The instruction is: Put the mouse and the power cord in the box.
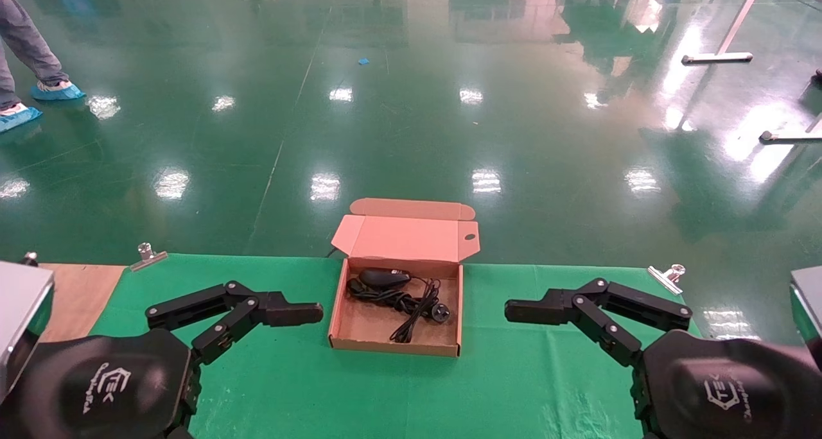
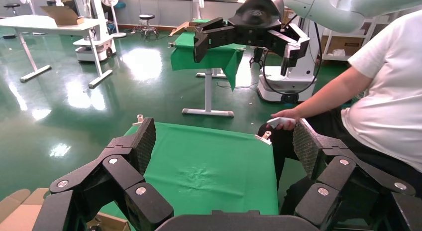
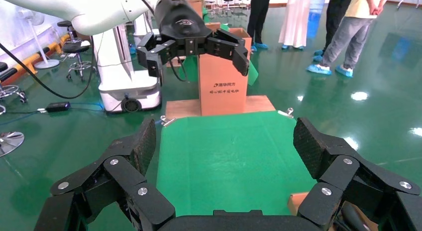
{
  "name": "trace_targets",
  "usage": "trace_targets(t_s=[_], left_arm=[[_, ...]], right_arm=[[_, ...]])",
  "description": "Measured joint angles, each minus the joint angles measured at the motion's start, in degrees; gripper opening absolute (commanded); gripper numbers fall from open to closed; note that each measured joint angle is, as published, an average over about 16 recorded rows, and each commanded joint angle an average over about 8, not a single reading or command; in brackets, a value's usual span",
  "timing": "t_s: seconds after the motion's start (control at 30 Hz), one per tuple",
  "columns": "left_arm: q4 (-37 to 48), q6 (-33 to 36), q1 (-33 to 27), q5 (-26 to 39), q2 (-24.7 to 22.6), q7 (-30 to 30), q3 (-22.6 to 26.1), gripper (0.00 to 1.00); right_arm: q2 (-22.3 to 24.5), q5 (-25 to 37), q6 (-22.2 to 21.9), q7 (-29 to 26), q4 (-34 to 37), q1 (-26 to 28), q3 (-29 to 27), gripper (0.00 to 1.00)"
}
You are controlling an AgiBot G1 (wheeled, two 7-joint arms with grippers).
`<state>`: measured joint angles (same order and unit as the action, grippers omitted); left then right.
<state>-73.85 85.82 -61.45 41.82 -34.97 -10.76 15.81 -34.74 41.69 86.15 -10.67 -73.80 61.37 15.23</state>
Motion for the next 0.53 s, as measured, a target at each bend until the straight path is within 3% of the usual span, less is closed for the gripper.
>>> trace_targets(t_s=[0.53], left_arm=[[-0.3,0.1,0.1,-0.1,0.1,-0.2,-0.2,1.0]], right_arm=[[0.1,-0.1,0.1,-0.1,-0.1,-0.2,-0.1,1.0]])
